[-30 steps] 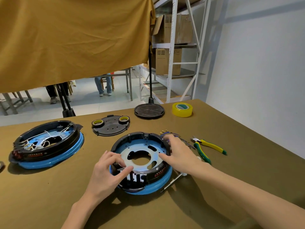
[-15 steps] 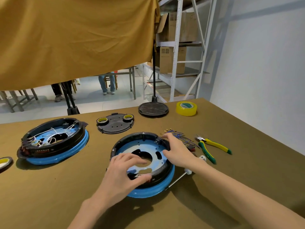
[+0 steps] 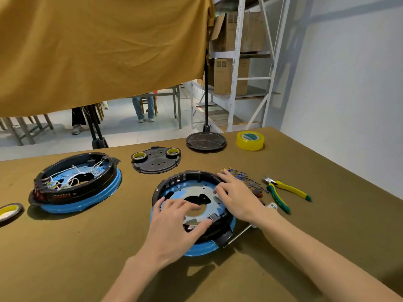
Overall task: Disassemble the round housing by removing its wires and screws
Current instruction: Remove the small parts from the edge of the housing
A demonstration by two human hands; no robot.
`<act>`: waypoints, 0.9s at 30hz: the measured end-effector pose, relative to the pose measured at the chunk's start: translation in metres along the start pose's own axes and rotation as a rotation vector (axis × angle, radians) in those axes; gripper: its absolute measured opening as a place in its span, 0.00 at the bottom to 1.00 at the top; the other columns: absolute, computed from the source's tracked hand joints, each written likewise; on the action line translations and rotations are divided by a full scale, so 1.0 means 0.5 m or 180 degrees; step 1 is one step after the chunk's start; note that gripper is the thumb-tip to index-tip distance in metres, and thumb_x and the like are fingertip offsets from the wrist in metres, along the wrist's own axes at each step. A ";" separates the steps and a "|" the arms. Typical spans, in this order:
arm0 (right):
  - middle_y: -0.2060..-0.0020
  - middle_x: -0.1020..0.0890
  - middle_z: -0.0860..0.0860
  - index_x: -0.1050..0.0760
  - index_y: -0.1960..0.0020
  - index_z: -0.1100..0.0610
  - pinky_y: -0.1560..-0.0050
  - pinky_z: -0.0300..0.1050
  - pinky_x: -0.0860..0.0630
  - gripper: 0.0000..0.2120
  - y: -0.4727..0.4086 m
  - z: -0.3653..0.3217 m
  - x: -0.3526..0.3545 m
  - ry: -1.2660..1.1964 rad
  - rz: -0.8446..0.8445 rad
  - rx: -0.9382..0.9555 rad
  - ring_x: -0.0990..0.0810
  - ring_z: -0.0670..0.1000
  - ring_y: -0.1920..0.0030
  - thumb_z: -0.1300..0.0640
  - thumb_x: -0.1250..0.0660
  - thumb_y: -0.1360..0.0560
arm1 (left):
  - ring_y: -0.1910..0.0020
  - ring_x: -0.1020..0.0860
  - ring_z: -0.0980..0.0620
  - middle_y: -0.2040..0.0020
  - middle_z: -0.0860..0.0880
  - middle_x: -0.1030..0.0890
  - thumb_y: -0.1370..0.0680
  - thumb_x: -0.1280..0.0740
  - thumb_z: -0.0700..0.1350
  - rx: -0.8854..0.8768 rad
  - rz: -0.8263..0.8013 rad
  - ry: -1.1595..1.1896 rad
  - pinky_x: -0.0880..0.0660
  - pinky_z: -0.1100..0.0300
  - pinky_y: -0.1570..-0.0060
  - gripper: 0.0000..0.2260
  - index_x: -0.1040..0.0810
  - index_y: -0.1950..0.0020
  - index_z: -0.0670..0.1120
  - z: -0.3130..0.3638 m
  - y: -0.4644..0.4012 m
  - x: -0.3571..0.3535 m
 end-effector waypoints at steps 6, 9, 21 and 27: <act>0.56 0.14 0.52 0.19 0.57 0.59 0.24 0.42 0.41 0.22 0.044 -0.035 0.004 -0.0162 0.0600 0.0624 0.18 0.49 0.49 0.55 0.47 0.14 | 0.34 0.30 0.69 0.42 0.70 0.22 0.21 0.33 0.63 -0.0378 -0.0191 0.0388 0.39 0.55 0.25 0.13 0.18 0.39 0.62 -0.024 -0.013 0.014; 0.73 0.23 0.46 0.21 0.63 0.56 0.25 0.45 0.39 0.24 0.050 -0.043 -0.016 -0.0392 0.0759 0.0429 0.21 0.45 0.63 0.56 0.48 0.14 | 0.35 0.28 0.69 0.43 0.69 0.21 0.19 0.33 0.55 -0.0410 -0.0234 0.0420 0.35 0.57 0.28 0.10 0.18 0.39 0.60 -0.018 -0.020 0.014; 0.78 0.35 0.44 0.41 0.71 0.44 0.29 0.48 0.35 0.27 0.047 -0.041 -0.033 -0.0461 0.1340 0.0491 0.29 0.43 0.68 0.56 0.46 0.14 | 0.49 0.18 0.64 0.46 0.63 0.16 0.18 0.50 0.70 -0.0684 -0.0271 -0.0316 0.29 0.75 0.56 0.27 0.17 0.38 0.59 0.018 -0.028 -0.030; 0.77 0.34 0.44 0.39 0.72 0.46 0.29 0.46 0.36 0.27 0.026 -0.033 -0.039 -0.0530 0.1396 0.0408 0.28 0.46 0.67 0.57 0.45 0.14 | 0.59 0.19 0.63 0.50 0.61 0.15 0.16 0.47 0.65 -0.0769 0.0049 -0.0229 0.36 0.78 0.64 0.24 0.15 0.41 0.55 0.015 -0.038 -0.029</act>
Point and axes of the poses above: each hand's wrist, its own y-axis away from the middle knuckle, its own x-axis out of the back of the hand, z = x × y, the point moved 4 cm from there along -y, towards the middle knuckle
